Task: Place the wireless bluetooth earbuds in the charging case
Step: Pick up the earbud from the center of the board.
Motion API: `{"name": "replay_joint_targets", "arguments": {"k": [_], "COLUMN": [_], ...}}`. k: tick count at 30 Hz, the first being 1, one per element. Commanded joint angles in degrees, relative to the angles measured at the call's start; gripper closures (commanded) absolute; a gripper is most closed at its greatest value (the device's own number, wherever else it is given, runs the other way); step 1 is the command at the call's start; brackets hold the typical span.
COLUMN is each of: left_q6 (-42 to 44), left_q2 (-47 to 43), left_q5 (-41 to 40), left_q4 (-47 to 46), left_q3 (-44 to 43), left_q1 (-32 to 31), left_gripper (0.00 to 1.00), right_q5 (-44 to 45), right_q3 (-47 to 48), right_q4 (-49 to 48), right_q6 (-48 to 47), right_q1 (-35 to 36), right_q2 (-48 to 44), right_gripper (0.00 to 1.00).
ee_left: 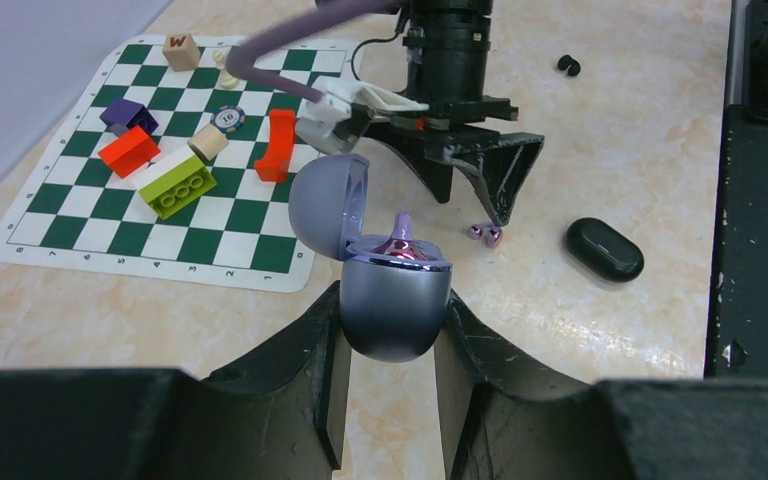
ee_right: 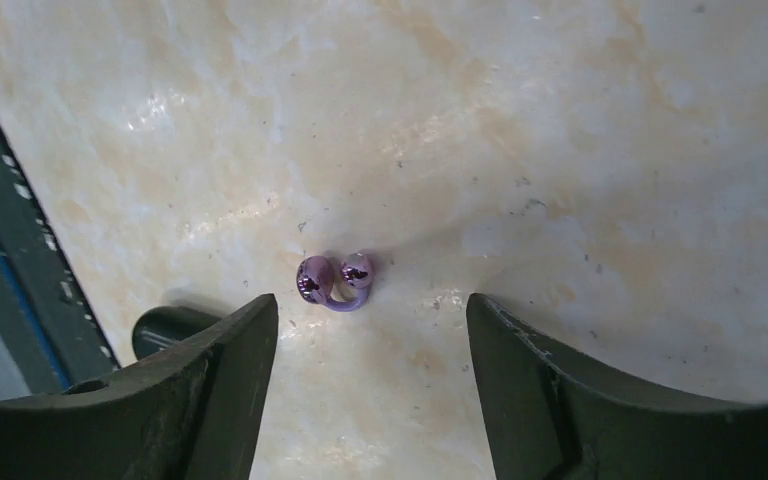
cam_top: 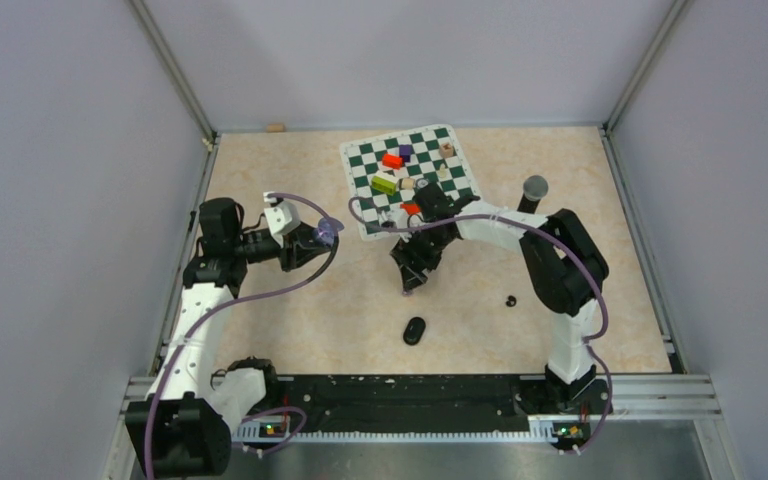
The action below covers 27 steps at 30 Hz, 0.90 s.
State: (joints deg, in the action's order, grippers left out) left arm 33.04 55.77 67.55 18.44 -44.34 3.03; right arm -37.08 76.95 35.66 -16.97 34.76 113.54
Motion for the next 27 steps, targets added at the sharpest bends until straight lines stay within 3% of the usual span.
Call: {"name": "replay_joint_targets", "arguments": {"k": [1,13,27], "left_q6": [0.38,0.54,0.32], "left_q2": [-0.73,-0.66,-0.55], "left_q5": [2.39,2.89,3.01], "left_q4": [-0.94,-0.94,-0.91], "left_q3": [0.22,0.11,-0.09], "left_q1": [0.74,0.84,0.81], "left_gripper": [1.0,1.0,1.0], "right_q5": [13.89,25.98,31.18], "right_q3": [-2.67,-3.59,-4.11], "right_q4": [-3.7,-3.66,-0.35], "right_q6": [-7.77,-11.95,-15.99], "right_q1": [6.57,11.52,13.27], "right_q2": [-3.04,-2.46,-4.28], "right_gripper": [0.29,0.29,0.3]}}
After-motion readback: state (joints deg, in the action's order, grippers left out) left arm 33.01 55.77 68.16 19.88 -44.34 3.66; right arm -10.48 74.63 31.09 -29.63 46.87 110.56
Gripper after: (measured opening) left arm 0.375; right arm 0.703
